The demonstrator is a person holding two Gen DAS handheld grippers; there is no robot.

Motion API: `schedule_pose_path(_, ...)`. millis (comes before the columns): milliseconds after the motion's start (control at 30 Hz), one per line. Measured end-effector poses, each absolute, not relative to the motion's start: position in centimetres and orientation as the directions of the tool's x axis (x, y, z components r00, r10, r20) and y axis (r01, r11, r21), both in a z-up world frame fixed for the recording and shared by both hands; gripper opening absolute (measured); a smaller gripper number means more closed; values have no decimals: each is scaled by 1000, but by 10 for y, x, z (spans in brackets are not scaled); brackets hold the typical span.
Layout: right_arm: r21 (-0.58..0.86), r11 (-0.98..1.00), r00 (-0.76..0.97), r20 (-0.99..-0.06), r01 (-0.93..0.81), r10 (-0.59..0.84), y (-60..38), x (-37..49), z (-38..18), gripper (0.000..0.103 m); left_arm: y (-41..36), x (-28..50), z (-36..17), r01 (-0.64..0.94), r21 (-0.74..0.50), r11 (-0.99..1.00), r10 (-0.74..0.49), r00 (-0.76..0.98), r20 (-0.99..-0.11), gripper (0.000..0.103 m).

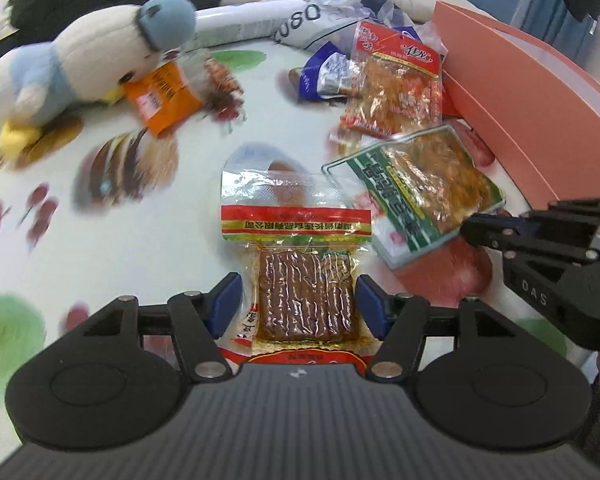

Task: Organize snacks
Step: 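Grasp the sausage-stick packet with the left tool while the right tool grasps the green-labelled packet, then lift both held packets off the bed and turn toward the pink box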

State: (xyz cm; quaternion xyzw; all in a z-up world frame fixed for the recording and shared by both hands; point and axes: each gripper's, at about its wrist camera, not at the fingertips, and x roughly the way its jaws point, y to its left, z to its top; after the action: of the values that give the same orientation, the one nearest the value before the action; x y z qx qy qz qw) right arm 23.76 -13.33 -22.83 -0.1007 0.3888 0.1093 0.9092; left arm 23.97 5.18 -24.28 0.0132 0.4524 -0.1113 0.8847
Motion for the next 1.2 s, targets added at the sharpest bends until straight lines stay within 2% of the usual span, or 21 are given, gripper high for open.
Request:
schedule_pose_path(167,-44,958,669,-725,-283,164,-135,211,-225,7,54,212,-243,170,-58,984,-148,591,-793,67)
schedule_pose_path(267,-53,965,701,-697,-257,148,-135,205,-221,9,55,206,-243,166,-66,984,-154,600,-785,63)
schedule_pose_path(300,-50,968,713,-686,-245,145,-136,206,-218,24,57,205,-242,169,-93,981,-177,595,-784,61)
schedule_pose_path(333,-54,971,725,-675,-234,138,-136,208,-215,51,60,204,-241,163,-128,978,-200,591,-781,61)
schedule_pose_path(400,-121,969,782,-615,-215,97,-131,209,-209,82,63,203,-242,157,-151,976,-215,594,-775,60)
schedule_pose_path(433,-145,966,803,-589,-215,90,-130,211,-208,84,62,202,-242,162,-146,976,-214,597,-773,60)
schedule_pose_path(500,-164,964,808,-585,-209,76,-126,224,-209,84,60,200,-242,173,-129,977,-208,603,-770,60)
schedule_pose_path(600,-147,967,762,-644,-206,64,-124,252,-219,84,60,197,-242,181,-126,975,-212,610,-763,59)
schedule_pose_path(700,-164,964,715,-698,-208,36,-119,275,-229,90,63,195,-243,191,-130,973,-221,613,-759,59)
schedule_pose_path(767,-171,960,712,-701,-222,40,-117,279,-234,102,65,192,-243,191,-131,973,-223,616,-756,59)
schedule_pose_path(833,-194,958,718,-696,-210,16,-117,283,-238,103,68,189,-243,183,-141,973,-225,620,-752,59)
schedule_pose_path(967,-2,983,641,-758,-184,119,-140,297,-239,103,74,185,-242,160,-177,971,-238,621,-747,59)
schedule_pose_path(1033,-27,976,631,-767,-215,118,-136,296,-238,103,76,184,-241,150,-189,970,-241,619,-747,59)
schedule_pose_path(1100,-29,972,621,-773,-234,126,-134,293,-236,99,76,182,-240,141,-192,971,-238,620,-748,59)
schedule_pose_path(1167,-31,967,615,-776,-253,136,-133,290,-234,90,76,180,-239,137,-187,973,-232,619,-751,59)
schedule_pose_path(1200,-37,967,619,-774,-254,132,-134,287,-232,82,75,177,-238,134,-188,973,-230,617,-753,59)
